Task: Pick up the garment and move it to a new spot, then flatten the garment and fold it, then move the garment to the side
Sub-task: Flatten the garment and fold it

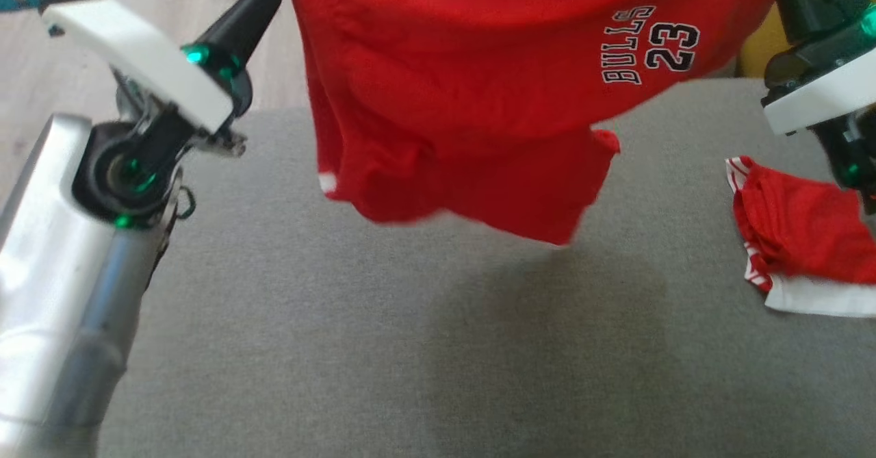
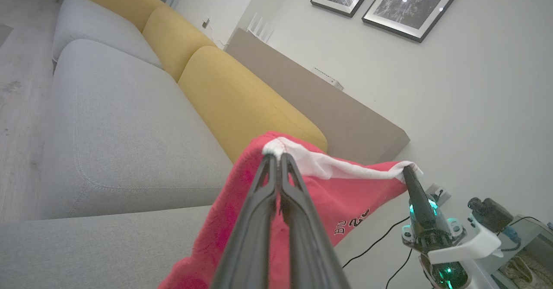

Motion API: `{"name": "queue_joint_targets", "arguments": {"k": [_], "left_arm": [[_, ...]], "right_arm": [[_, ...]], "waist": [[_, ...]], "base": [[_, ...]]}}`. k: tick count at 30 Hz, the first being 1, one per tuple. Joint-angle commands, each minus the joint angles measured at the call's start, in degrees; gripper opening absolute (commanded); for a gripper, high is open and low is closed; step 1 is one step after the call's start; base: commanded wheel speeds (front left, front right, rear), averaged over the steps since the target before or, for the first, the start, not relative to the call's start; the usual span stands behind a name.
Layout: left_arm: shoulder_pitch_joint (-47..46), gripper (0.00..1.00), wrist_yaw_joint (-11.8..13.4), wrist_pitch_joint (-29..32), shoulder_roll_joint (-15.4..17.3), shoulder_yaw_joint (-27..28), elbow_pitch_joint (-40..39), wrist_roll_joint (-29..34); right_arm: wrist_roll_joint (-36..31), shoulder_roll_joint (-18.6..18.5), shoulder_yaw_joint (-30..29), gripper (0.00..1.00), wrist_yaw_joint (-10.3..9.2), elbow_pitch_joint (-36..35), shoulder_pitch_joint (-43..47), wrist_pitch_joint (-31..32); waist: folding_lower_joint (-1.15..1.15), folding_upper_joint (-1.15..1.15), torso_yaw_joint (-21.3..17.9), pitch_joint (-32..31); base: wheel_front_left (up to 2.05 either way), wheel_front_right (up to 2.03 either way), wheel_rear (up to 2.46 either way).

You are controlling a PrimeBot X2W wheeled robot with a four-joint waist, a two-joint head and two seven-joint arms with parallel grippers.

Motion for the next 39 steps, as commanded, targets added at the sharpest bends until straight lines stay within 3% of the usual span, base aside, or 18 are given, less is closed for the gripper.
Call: {"name": "queue_joint_targets", "arguments": {"k": [1,5,11,17,24,32,35,39], "left_arm": [[-2.4,0.00,-0.4,-0.1,3.0,2.2,-2.4,-0.2],[0.8,0.00,-0.4,0.9,5.5,2.8,-7.1,-2.8],[5.1,0.00,1.5,4.2,9.6,4.3,-15.4,-5.8],[1.2,0.00,2.3,3.7,9.2,3.7,-15.6,-3.0],[-12.3,0.00,1.9,-0.5,5.0,3.0,-1.9,3.2],[-30.9,0.00,-0.2,-12.0,1.0,1.8,13.8,11.4],[-35.0,0.00,-0.3,-15.9,0.7,-0.5,14.7,11.9],[-34.2,0.00,-0.3,-17.9,1.3,-4.6,11.9,8.3]], "right_arm": [[0.7,-0.9,-0.5,0.00,0.39,-2.2,0.0,0.5],[1.8,-3.1,-0.9,0.00,0.39,-7.3,3.4,3.5],[1.2,-5.5,-7.1,0.00,0.39,-17.3,9.8,10.0],[-0.8,-4.4,-8.4,0.00,0.39,-20.6,5.4,15.3],[-3.3,-2.3,0.5,0.00,0.39,-8.3,-14.1,13.7],[-5.4,3.9,6.8,0.00,0.39,13.0,-37.3,0.4],[-7.0,6.1,5.0,0.00,0.39,19.2,-41.7,-4.8],[-7.7,8.0,5.8,0.00,0.39,21.7,-40.3,-5.8]], "waist": [[0.01,0.00,0.6,-0.6],[0.01,0.00,1.2,-0.8],[0.01,0.00,1.4,2.1],[0.01,0.00,0.6,9.9],[0.01,0.00,-1.2,20.1],[0.01,0.00,-2.4,25.6],[0.01,0.00,-2.3,26.3],[0.01,0.00,-1.8,26.7]], "base": [[0.00,0.00,0.00],[0.00,0.00,0.00],[0.00,0.00,0.00],[0.00,0.00,0.00],[0.00,0.00,0.00],[0.00,0.00,0.00],[0.00,0.00,0.00],[0.00,0.00,0.00]]}}
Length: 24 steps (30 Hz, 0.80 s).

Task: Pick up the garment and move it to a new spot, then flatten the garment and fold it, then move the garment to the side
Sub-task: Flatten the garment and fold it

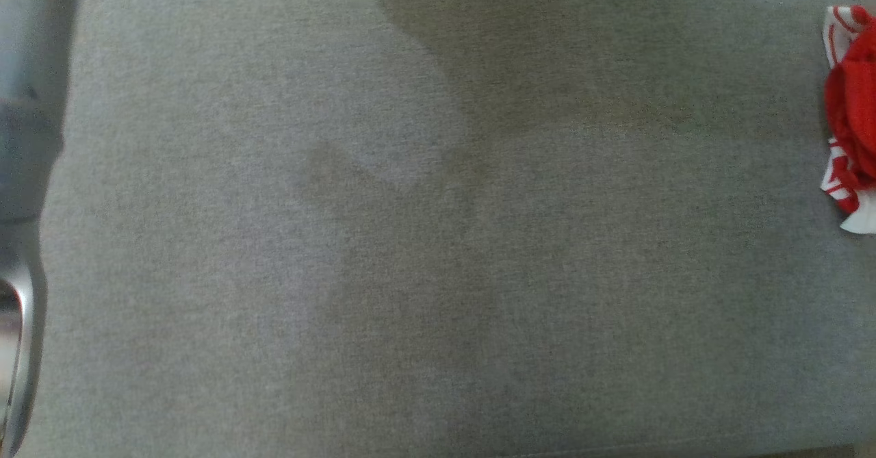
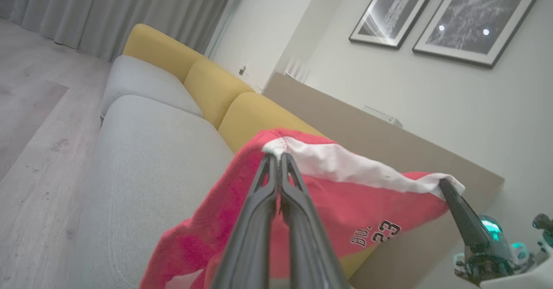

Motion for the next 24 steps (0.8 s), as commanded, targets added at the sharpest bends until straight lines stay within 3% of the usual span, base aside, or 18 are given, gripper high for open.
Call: {"name": "queue_joint_targets", "arguments": {"k": [1,8,15,24], "left_arm": [[-0.3,0.00,-0.3,-0.5,3.8,-1.5,-3.5,-0.5],[7.5,0.00,-0.3,-5.5,5.5,-7.5,-6.4,-5.3],[19.1,0.00,-0.3,-7.7,10.7,-16.3,-12.5,-9.4],[34.4,0.00,-0.3,-11.4,17.5,-23.7,-21.1,-14.7]], "right_arm": [[-0.3,0.7,0.7,0.00,0.39,-1.3,2.2,-0.2],[2.3,-0.1,0.4,0.00,0.39,-1.0,14.1,-0.3],[6.2,-4.0,8.7,0.00,0.39,-4.5,27.7,-0.3],[13.8,-11.0,21.1,0.00,0.39,-8.0,36.7,-0.3]], "waist": [[-0.01,0.00,0.5,0.4],[-0.01,0.00,1.9,0.2],[-0.01,0.00,2.6,-2.3],[-0.01,0.00,2.8,-8.4]], "base": [[0.00,0.00,0.00],[0.00,0.00,0.00],[0.00,0.00,0.00],[0.00,0.00,0.00]]}}
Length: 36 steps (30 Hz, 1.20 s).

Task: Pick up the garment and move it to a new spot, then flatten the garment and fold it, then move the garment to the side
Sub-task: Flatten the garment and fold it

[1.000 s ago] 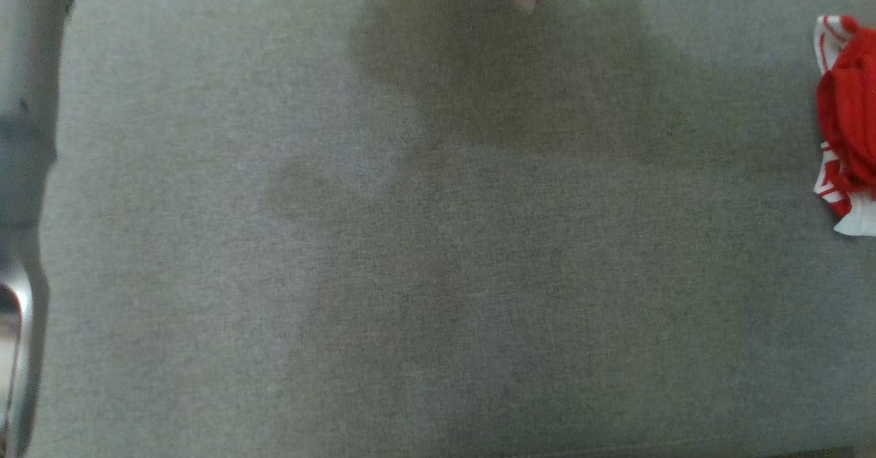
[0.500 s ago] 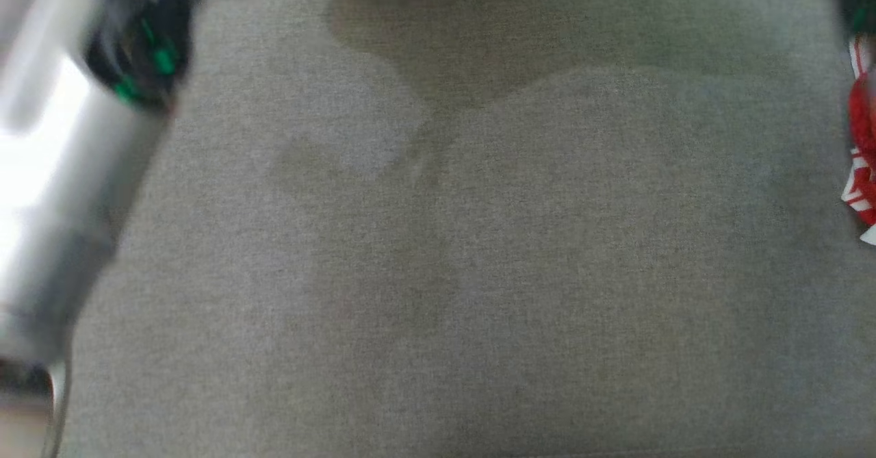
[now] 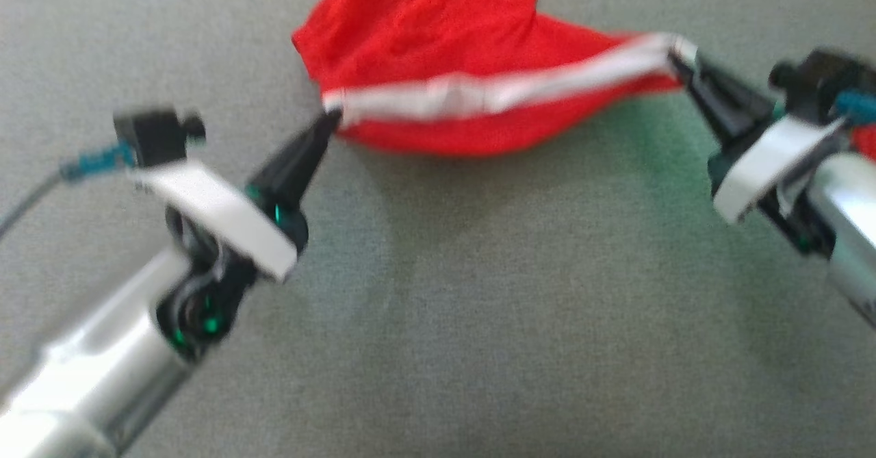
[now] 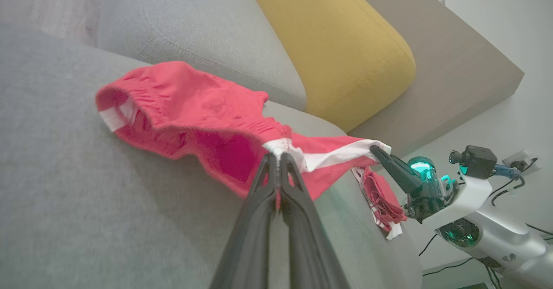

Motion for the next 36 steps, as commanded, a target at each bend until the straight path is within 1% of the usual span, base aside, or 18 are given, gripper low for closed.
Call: {"name": "queue_joint_targets", "arguments": {"k": [1,8,11,14,18,20,22,26,27,29,31,34,36], "left_arm": [[-0.7,0.00,-0.3,-1.2,3.0,2.1,-2.1,-0.5],[6.4,0.00,-0.3,-4.4,6.3,-1.6,-5.0,-1.5],[9.1,0.00,-0.3,-5.1,7.8,-3.2,-5.8,-1.8],[12.1,0.00,-0.3,-6.2,9.1,-4.6,-6.9,-2.5],[16.6,0.00,-0.3,-7.4,10.6,-6.6,-9.0,-3.5],[18.7,0.00,-0.3,-8.0,11.3,-7.4,-10.0,-4.1],[20.6,0.00,-0.3,-8.2,12.1,-8.3,-10.9,-4.3],[22.6,0.00,-0.3,-7.5,13.8,-10.0,-13.0,-4.1],[22.6,0.00,-0.3,-7.5,13.8,-10.0,-13.0,-4.1],[22.6,0.00,-0.3,-8.2,14.2,-9.7,-13.8,-3.9],[22.0,0.00,-0.3,-9.1,14.3,-9.0,-14.1,-3.6],[20.6,0.00,-0.4,-10.2,13.9,-7.7,-14.4,-3.6],[18.6,0.00,-0.4,-10.5,13.2,-6.5,-14.6,-3.7]], "right_arm": [[1.7,-2.1,0.6,0.00,0.39,-1.2,1.8,-0.3],[6.1,-6.5,9.7,0.00,0.39,-3.9,4.7,0.5],[8.3,-8.9,12.1,0.00,0.39,-6.1,7.0,1.8],[9.8,-11.5,13.4,0.00,0.39,-8.8,10.1,3.0],[12.0,-14.9,13.9,0.00,0.39,-13.1,15.2,4.3],[11.6,-16.8,14.1,0.00,0.39,-15.7,17.8,5.3],[10.9,-18.8,14.2,0.00,0.39,-18.3,20.3,6.3],[12.0,-22.6,14.1,0.00,0.39,-21.7,23.1,6.2],[12.0,-22.6,14.1,0.00,0.39,-21.7,23.1,6.2],[12.1,-23.9,13.3,0.00,0.39,-22.0,23.2,5.7],[11.8,-24.5,12.0,0.00,0.39,-21.9,22.5,5.3],[11.2,-24.2,9.6,0.00,0.39,-21.4,20.4,5.5],[9.0,-23.4,8.2,0.00,0.39,-20.5,17.6,6.4]], "waist": [[0.01,0.00,0.3,-2.1],[0.01,0.00,-0.3,-6.9],[0.01,0.00,-0.6,-9.3],[0.01,0.00,-0.9,-12.0],[0.01,0.00,-1.2,-15.1],[0.01,0.00,-1.3,-16.2],[0.01,0.00,-1.3,-16.9],[0.01,0.00,-1.2,-17.6],[0.01,0.00,-1.2,-17.6],[0.01,0.00,-1.1,-17.5],[0.01,0.00,-0.8,-17.1],[0.01,0.00,-0.4,-15.8],[0.01,0.00,0.4,-14.0]], "base": [[0.00,0.00,0.00],[0.00,0.00,0.00],[0.00,0.00,0.00],[0.00,0.00,0.00],[0.00,0.00,0.00],[0.00,0.00,0.00],[0.00,0.00,0.00],[0.00,0.00,0.00],[0.00,0.00,0.00],[0.00,0.00,0.00],[0.00,0.00,0.00],[0.00,0.00,0.00],[0.00,0.00,0.00]]}}
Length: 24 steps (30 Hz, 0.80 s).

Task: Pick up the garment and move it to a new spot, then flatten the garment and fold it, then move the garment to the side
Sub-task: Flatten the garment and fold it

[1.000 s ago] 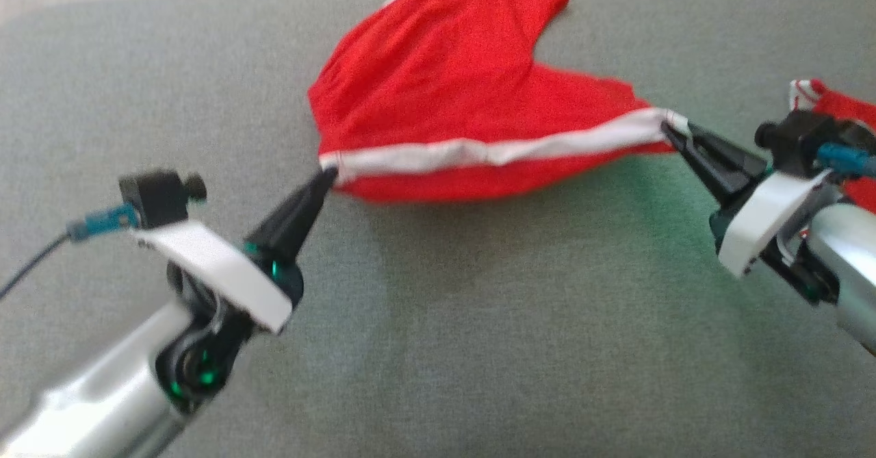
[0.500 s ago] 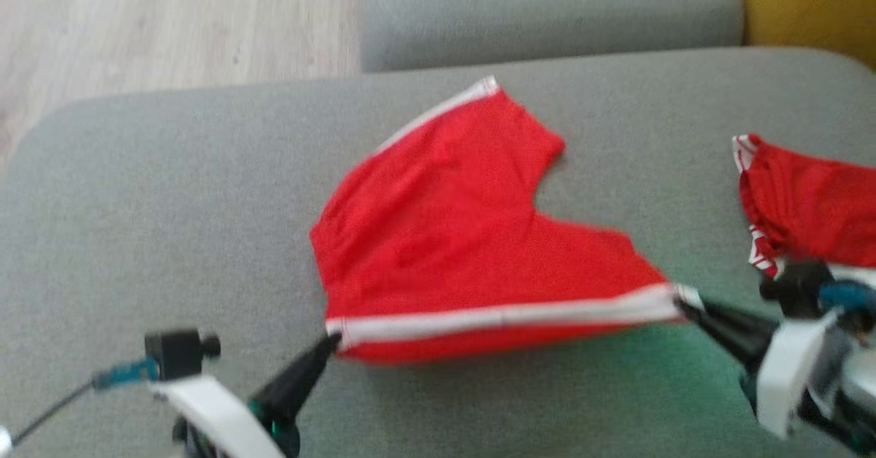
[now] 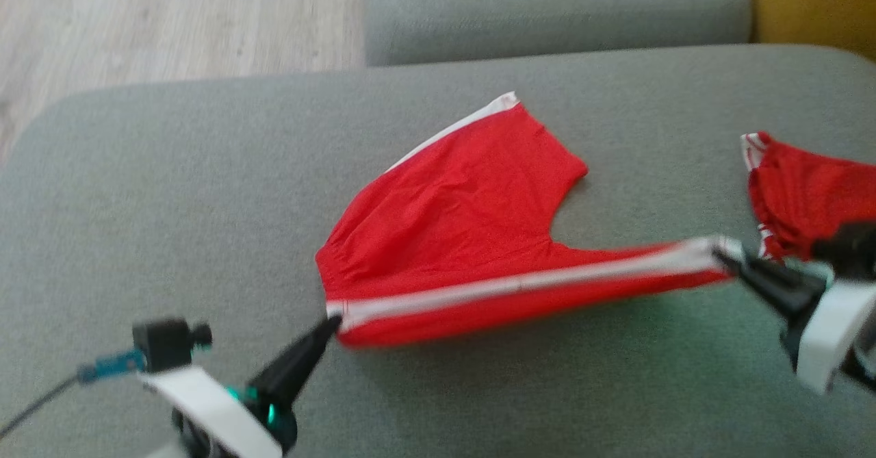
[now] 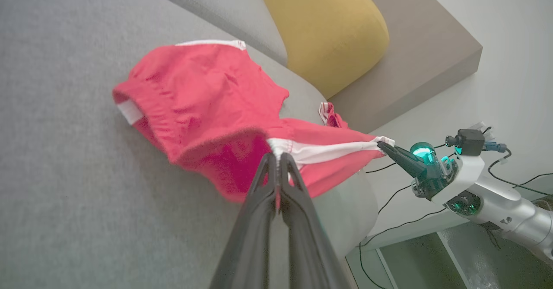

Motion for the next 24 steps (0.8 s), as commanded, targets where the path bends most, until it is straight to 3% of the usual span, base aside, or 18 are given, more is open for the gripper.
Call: {"name": "queue_joint_targets", "arguments": {"k": [1,11,24], "left_arm": [[-4.5,0.00,-0.3,-0.9,1.7,3.7,-0.8,0.3],[-11.9,0.00,-0.3,0.3,-2.4,4.9,0.9,1.6],[-18.1,0.00,-0.3,0.2,-8.7,3.8,5.2,1.5]], "right_arm": [[-0.9,-1.7,-1.8,0.00,0.37,0.6,-2.0,0.2],[-3.9,1.4,-3.3,0.00,0.37,4.7,-14.5,4.8],[-0.7,4.8,2.9,0.00,0.37,12.1,-30.4,11.3]], "waist": [[-0.01,0.00,1.1,1.7],[-0.01,0.00,5.6,8.5],[-0.01,0.00,11.9,15.3]], "base": [[0.00,0.00,0.00],[0.00,0.00,0.00],[0.00,0.00,0.00]]}}
